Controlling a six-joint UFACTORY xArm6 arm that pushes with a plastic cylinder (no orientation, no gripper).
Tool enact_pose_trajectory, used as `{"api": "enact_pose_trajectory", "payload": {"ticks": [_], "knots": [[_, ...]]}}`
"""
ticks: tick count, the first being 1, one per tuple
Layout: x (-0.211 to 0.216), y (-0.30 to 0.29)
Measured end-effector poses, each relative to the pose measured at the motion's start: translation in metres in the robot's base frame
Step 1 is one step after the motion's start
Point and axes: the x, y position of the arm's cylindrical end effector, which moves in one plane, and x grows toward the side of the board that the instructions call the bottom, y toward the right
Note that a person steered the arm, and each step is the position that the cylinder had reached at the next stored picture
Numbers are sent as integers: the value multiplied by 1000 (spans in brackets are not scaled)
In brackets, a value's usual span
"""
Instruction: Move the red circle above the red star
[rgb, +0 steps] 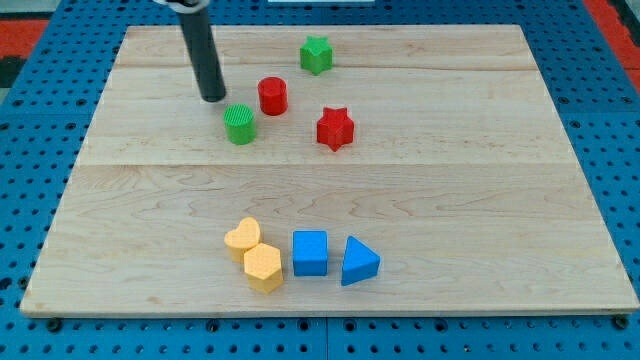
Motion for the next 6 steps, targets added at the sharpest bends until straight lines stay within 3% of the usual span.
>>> {"api": "enact_pose_trajectory", "payload": {"ticks": [1, 3, 5, 6], "knots": [[6, 75], [-8, 38], [-6, 125], [-2, 80]]}}
